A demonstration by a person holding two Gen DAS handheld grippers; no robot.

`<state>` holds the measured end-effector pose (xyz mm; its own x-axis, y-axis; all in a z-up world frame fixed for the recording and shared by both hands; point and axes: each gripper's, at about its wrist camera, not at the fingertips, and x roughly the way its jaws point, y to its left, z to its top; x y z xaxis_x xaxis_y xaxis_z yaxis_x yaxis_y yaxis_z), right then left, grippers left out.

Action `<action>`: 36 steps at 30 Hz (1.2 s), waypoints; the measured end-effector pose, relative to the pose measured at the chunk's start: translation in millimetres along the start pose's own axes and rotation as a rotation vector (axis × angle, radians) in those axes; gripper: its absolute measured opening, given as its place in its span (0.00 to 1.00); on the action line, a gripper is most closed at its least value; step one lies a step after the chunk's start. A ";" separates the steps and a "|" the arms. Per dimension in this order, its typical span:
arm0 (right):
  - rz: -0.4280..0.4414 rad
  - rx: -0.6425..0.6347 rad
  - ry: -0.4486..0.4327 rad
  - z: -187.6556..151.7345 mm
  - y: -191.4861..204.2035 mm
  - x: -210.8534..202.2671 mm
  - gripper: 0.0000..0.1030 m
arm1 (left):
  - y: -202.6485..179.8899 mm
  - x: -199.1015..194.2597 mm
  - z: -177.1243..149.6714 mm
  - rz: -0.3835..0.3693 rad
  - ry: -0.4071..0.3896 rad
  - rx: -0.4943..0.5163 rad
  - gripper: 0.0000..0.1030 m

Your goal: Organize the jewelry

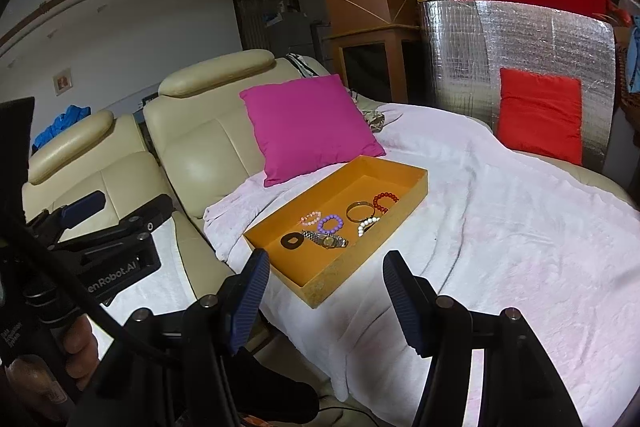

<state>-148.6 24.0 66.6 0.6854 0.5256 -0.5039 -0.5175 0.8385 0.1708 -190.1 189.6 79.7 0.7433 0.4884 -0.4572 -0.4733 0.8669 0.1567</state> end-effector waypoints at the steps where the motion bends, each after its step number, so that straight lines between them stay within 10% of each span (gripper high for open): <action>1: 0.002 0.001 -0.001 0.4 0.2 -0.2 0.61 | 0.9 0.5 0.1 -0.001 0.001 -0.002 0.88; 36: -0.019 0.006 0.008 8.6 6.2 22.0 0.61 | 18.6 31.5 -1.2 -0.007 0.049 -0.041 0.88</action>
<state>-132.3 42.0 63.8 0.6910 0.5083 -0.5140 -0.5013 0.8492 0.1659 -176.0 221.0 67.2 0.7231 0.4764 -0.5002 -0.4880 0.8648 0.1183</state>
